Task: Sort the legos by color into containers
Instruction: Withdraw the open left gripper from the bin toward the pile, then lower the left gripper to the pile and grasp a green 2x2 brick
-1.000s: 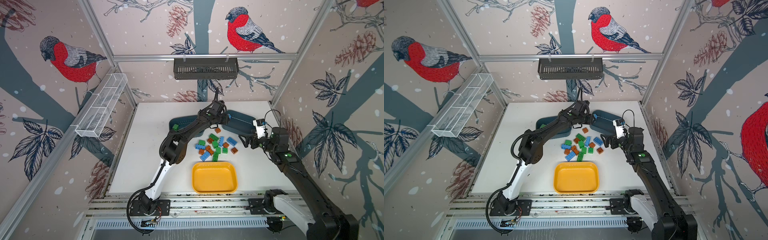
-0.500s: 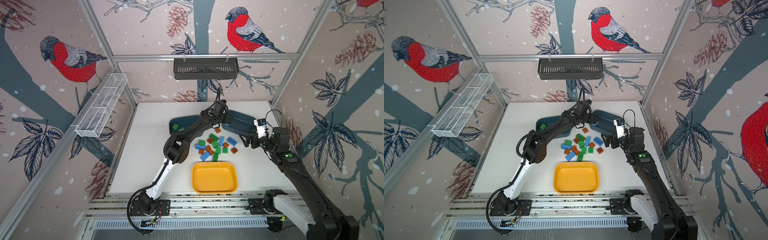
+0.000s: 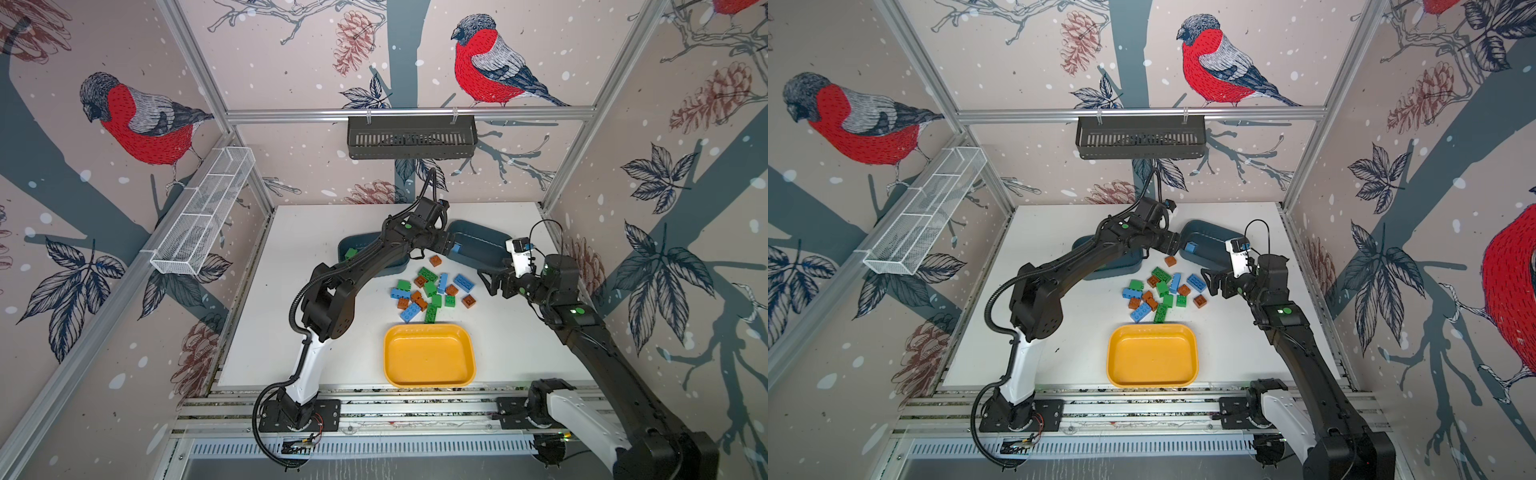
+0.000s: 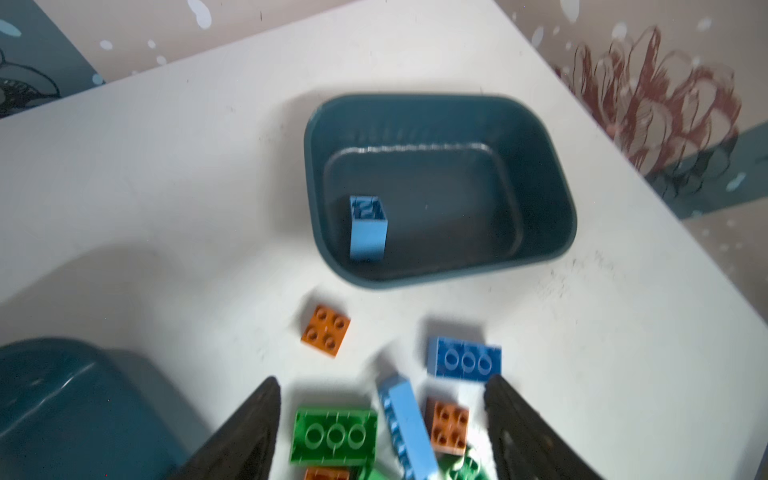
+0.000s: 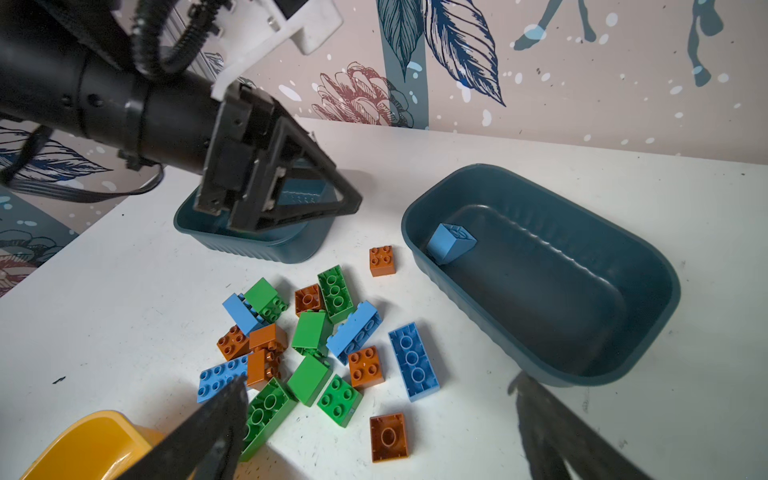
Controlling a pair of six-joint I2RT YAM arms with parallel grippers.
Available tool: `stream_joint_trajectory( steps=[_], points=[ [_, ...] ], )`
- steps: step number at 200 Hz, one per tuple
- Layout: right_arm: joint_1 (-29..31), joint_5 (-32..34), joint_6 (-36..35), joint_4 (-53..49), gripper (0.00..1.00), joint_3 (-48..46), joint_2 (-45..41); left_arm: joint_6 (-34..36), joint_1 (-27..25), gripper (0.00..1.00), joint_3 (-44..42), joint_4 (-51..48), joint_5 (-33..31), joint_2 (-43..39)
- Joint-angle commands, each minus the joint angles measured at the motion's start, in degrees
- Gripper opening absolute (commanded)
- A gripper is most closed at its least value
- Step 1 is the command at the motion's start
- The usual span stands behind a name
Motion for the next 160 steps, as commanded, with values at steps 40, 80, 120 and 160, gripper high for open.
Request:
stream_joint_trajectory(
  steps=[40, 80, 120, 160],
  points=[
    [1.72, -2.80, -2.20, -0.13, 0.99, -0.21, 1.05, 18.21, 1.59, 0.72, -9.68, -13.69, 0.87, -8.84],
    [2.78, -2.73, -2.64, -0.68, 0.99, -0.12, 1.43, 27.01, 2.20, 0.71, -8.70, -20.04, -3.61, -7.65],
    [3.75, -2.64, -2.70, -0.55, 0.99, -0.71, 1.74, 31.02, 1.33, 0.70, -10.30, -19.51, -7.01, -5.80],
    [4.74, -2.64, -2.62, -0.29, 0.99, -0.91, 2.38, 32.71, 0.70, 0.70, -8.23, -19.09, -6.58, -2.53]
  ],
)
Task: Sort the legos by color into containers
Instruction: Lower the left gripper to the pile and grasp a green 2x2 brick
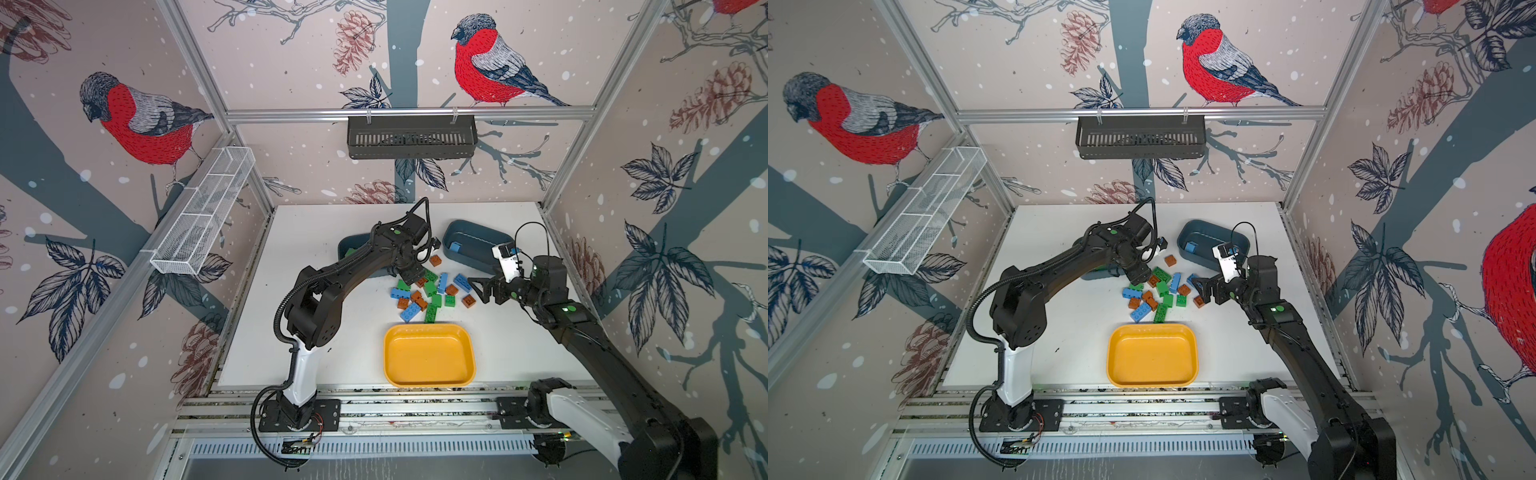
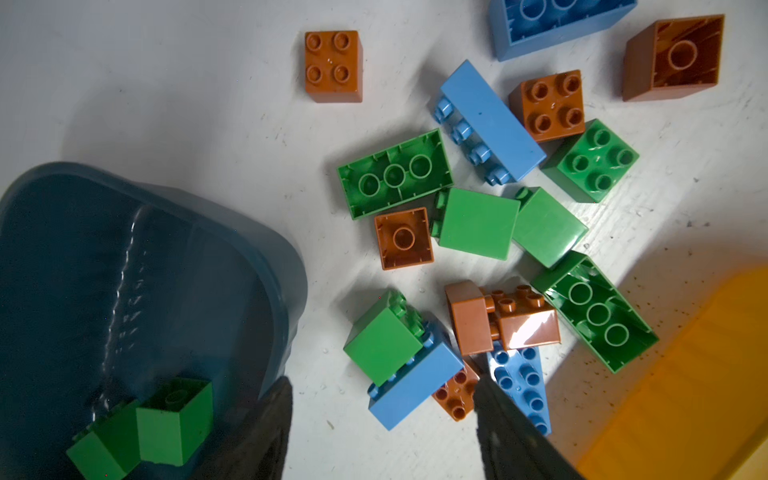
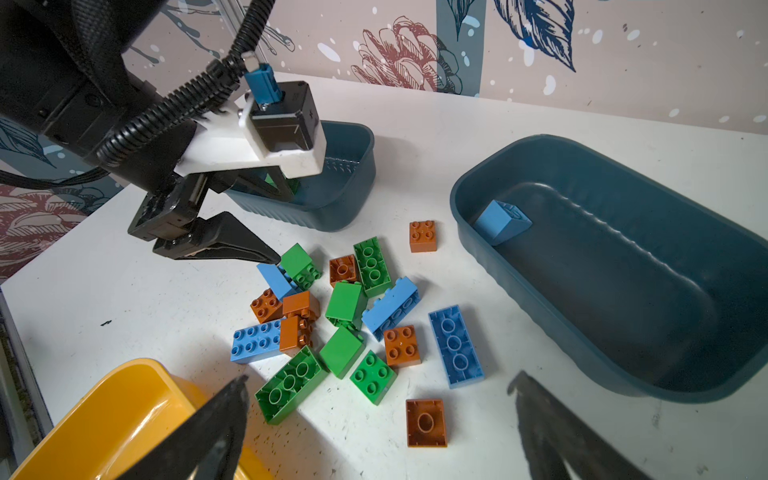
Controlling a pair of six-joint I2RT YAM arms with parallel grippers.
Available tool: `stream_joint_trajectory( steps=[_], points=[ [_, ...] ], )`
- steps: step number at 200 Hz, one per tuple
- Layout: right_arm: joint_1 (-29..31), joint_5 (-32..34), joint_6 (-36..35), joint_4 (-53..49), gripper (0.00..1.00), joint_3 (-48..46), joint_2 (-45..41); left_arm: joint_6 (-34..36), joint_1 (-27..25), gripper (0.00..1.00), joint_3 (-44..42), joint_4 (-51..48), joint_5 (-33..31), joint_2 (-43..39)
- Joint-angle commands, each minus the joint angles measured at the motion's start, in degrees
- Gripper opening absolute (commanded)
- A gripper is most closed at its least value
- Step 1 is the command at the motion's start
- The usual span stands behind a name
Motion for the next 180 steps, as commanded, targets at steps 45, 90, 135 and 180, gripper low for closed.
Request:
stream_joint_trajectory(
  steps=[45, 90, 135, 180],
  points=[
    [0.86, -0.21, -0.87, 0.59, 0.99, -0.40, 0.06, -1.85, -0.26, 0.68, 1.08, 0.48, -1.69, 4.66],
    [1.01, -0.30, -0.96, 0.66, 0.99, -0.67, 0.45, -0.67, -0.26, 0.68, -2.04, 2.24, -4.63, 5.75],
    [1.32, -0.38, -0.89, 0.75, 0.99, -0.50, 0.64, 0.19, -0.26, 0.67, -2.16, 4.10, -5.79, 6.72],
    [1.51, -0.49, -0.86, 0.86, 0.99, -0.50, 0.66, 0.58, -0.44, 0.68, -2.28, 3.44, -3.48, 7.57]
  ],
)
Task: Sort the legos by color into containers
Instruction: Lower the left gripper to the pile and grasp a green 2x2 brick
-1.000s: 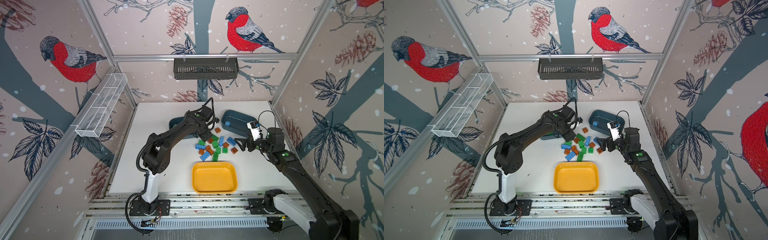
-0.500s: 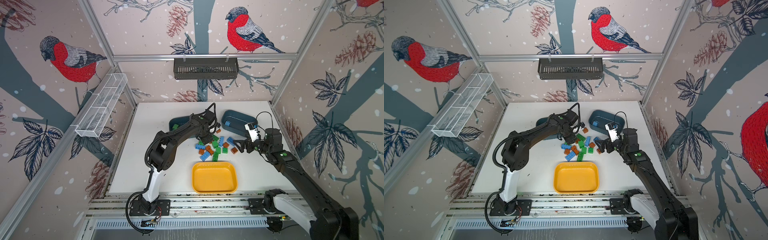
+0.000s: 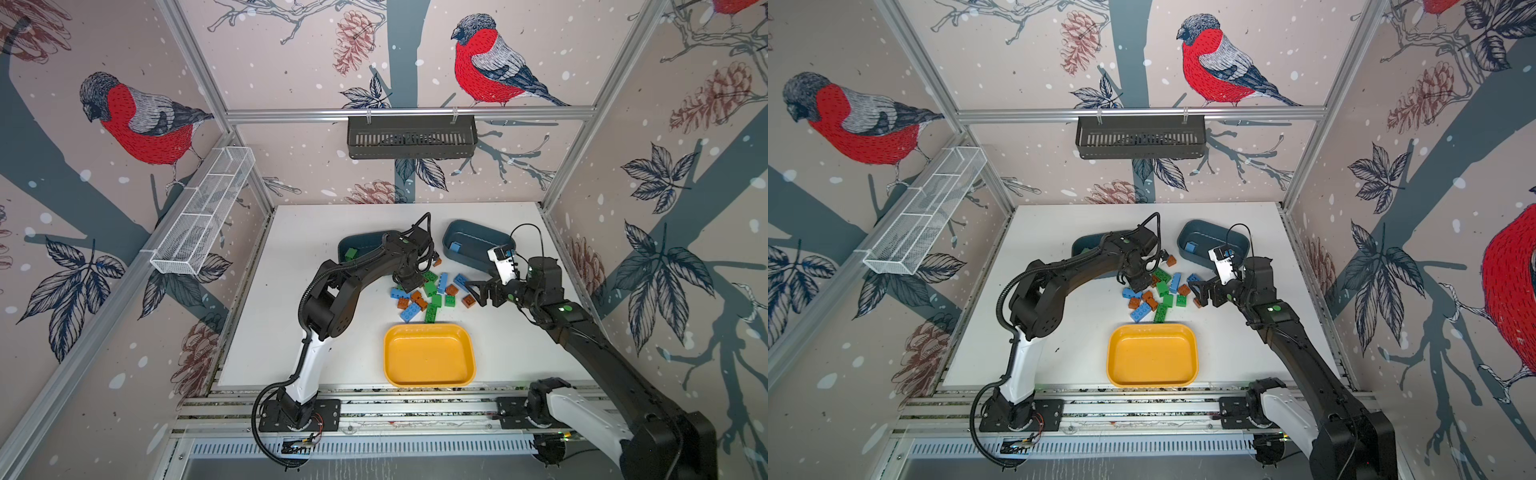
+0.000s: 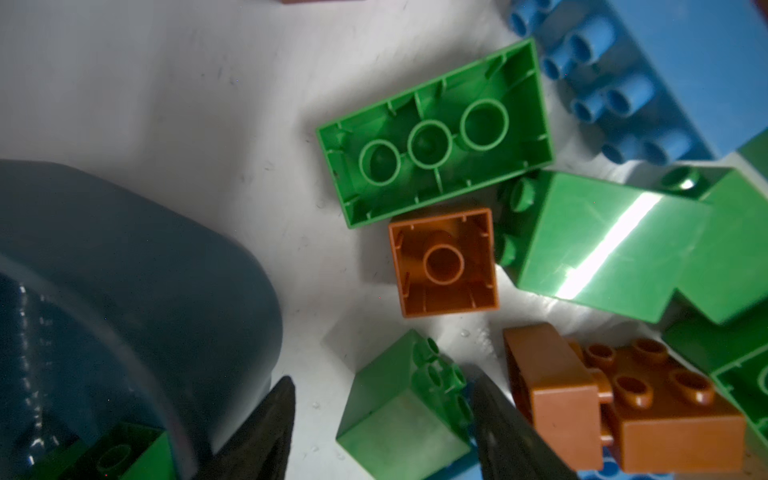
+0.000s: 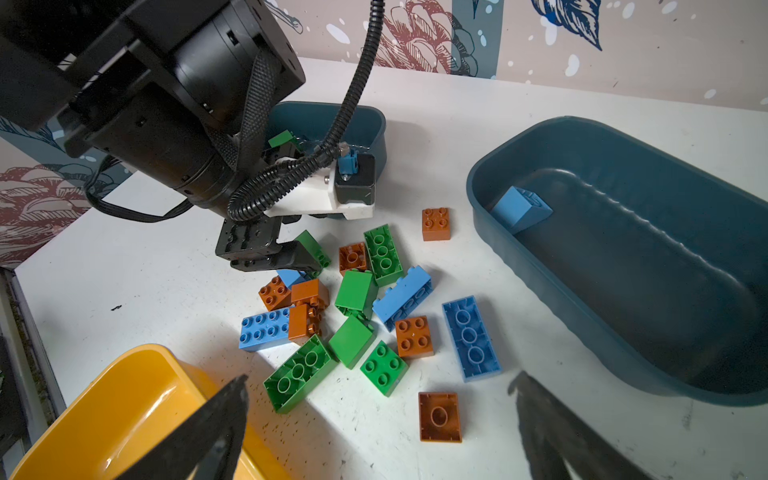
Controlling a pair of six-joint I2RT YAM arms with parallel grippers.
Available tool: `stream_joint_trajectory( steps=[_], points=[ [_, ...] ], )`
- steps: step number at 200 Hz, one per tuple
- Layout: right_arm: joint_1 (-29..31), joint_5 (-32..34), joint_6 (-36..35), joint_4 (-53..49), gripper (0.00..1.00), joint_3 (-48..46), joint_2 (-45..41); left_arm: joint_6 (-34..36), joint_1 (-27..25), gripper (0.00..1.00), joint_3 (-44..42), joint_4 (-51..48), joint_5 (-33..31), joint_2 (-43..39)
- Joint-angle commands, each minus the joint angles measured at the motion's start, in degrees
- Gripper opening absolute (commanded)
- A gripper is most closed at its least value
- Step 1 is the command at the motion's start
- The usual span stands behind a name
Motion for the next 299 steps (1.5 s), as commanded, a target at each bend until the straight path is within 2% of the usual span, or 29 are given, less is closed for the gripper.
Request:
stream_joint_trajectory(
  steps=[1, 106, 130, 166, 247, 299],
  points=[
    [0.20, -0.44, -0.86, 0.87, 0.99, 0.16, -0.05, 1.38, -0.20, 0.68, -0.09, -0.55, 1.78, 0.12],
    [0.82, -0.79, -0.69, 1.64, 0.99, 0.25, 0.70, 0.28, 0.61, 0.62, -1.97, -5.72, 0.32, -0.36],
    [1.08, -0.74, -0.60, 1.81, 0.99, 0.34, 0.98, 0.15, 0.77, 0.58, -2.38, -5.46, 0.46, -0.76],
    [1.33, -0.72, -0.61, 1.89, 0.99, 0.42, 1.03, 0.40, 0.81, 0.46, -2.03, -5.25, 1.13, -0.41],
    [1.70, -0.65, -0.58, 1.93, 1.00, 0.69, 1.43, 0.51, 0.68, 0.51, 0.99, -3.65, 2.88, 1.39],
    [1.79, -0.56, -0.61, 1.88, 0.99, 0.51, 1.42, 1.38, 0.69, 0.47, 1.70, -3.45, 3.07, 2.65]
  ],
)
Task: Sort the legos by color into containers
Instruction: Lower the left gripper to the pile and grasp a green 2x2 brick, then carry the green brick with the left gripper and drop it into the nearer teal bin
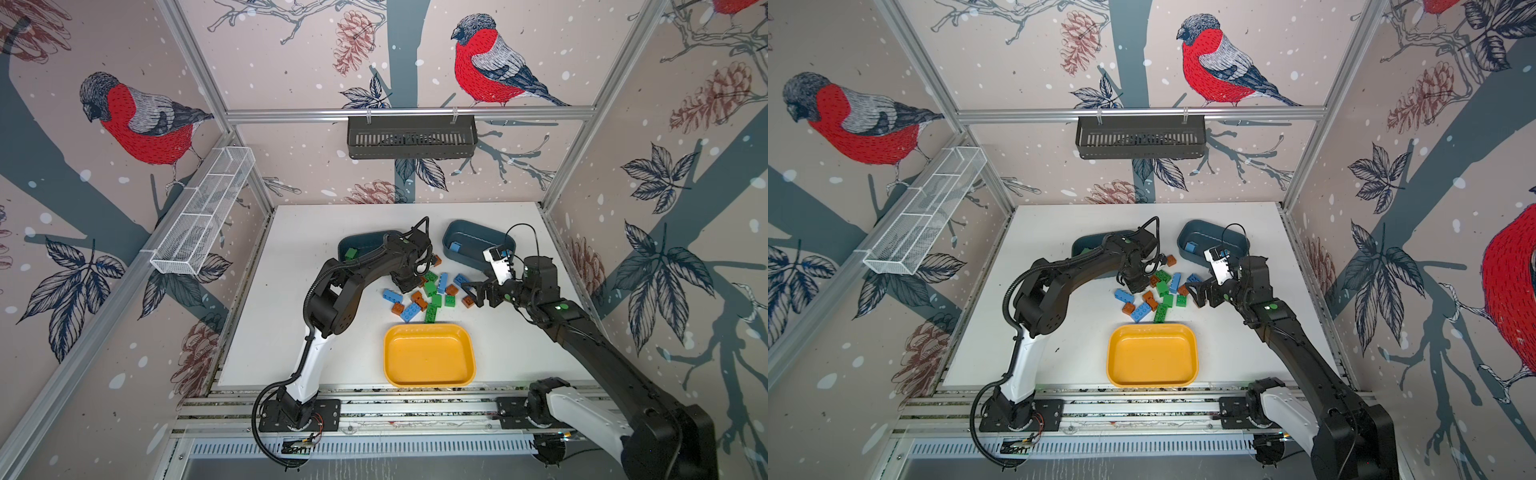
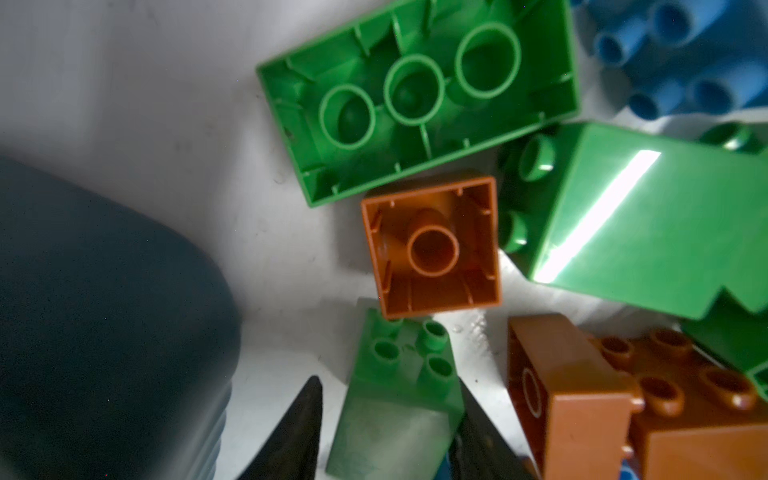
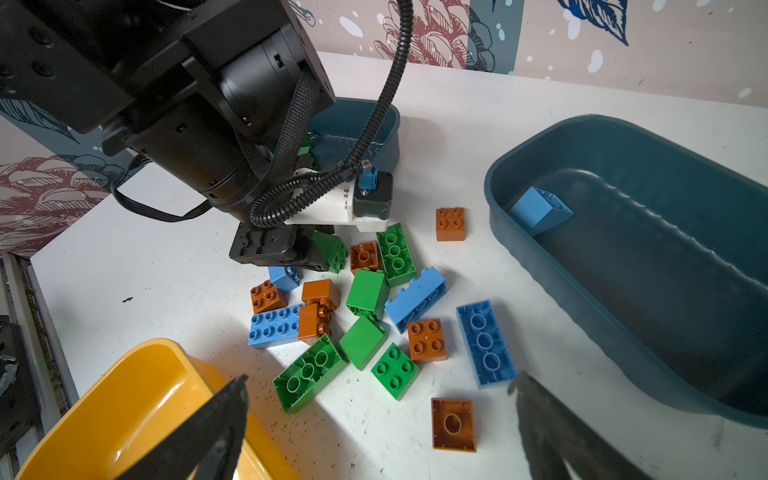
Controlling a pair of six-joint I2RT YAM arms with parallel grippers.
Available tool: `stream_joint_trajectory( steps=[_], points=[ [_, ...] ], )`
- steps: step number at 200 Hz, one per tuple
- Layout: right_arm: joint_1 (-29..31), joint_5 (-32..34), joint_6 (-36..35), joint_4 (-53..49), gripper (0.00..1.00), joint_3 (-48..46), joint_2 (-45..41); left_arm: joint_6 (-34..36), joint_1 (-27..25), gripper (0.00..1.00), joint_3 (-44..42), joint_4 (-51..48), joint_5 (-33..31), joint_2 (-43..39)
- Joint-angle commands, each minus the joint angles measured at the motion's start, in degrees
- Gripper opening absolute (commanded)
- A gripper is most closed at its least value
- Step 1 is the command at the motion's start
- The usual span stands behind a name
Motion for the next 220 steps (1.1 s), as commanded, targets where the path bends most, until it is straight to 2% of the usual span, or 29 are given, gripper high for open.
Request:
stream_joint_trajectory(
  steps=[1, 25, 52, 108, 141, 190, 220],
  points=[
    [0.04, -0.35, -0.63, 1.37, 0.99, 0.25, 0.07, 1.42, 0.05, 0.47, 0.55, -0.47, 1.27, 0.25],
    [0.13, -0.42, -0.56, 1.42, 0.99, 0.25, 0.07, 1.46, 0.05, 0.40, 0.47, -0.58, 1.95, 0.33],
    [0.13, -0.48, -0.54, 1.35, 0.99, 0.25, 0.02, 1.16, 0.05, 0.27, 0.40, -1.22, 2.83, 0.09],
    [0.21, -3.60, -0.41, 0.96, 1.00, 1.17, -0.37, -2.30, 0.30, 0.29, -0.03, -5.26, 5.10, -5.46],
    [2.18, -7.56, 0.46, 2.84, 0.99, 1.66, -0.39, -6.99, 3.29, 0.29, 2.45, -9.04, 7.88, -10.24],
    [8.03, -7.99, 3.93, 8.20, 0.99, 2.33, 1.99, -14.23, 11.85, 0.28, 8.07, -8.42, 3.34, -11.30],
    [11.43, -6.40, 5.02, 10.25, 1.00, 3.25, 4.29, -18.66, 16.33, 0.28, 8.81, -2.45, -0.93, -9.22]
  ],
)
